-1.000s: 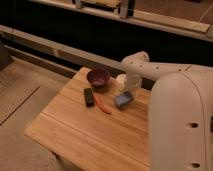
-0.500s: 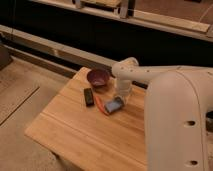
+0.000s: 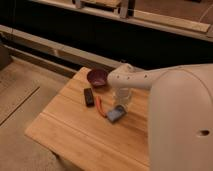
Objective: Wipe the white sponge on the table
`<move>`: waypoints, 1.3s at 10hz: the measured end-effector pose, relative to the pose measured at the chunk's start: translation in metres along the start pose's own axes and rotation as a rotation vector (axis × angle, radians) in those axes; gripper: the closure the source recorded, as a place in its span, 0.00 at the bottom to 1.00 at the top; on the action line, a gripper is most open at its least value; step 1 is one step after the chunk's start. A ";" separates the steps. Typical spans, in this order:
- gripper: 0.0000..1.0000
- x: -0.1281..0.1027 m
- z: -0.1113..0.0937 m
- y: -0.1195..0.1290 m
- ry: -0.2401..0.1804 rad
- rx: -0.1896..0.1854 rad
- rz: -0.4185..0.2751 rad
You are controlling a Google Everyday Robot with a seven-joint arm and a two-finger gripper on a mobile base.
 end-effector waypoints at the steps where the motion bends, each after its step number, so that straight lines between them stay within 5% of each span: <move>1: 1.00 0.010 0.000 -0.023 -0.014 0.036 0.005; 4: 1.00 0.020 0.004 -0.077 -0.021 0.122 0.069; 6: 1.00 0.010 0.013 -0.109 0.017 0.164 0.178; 10: 1.00 -0.052 0.016 -0.113 0.051 0.150 0.310; 13: 1.00 -0.092 -0.001 -0.082 0.016 0.110 0.298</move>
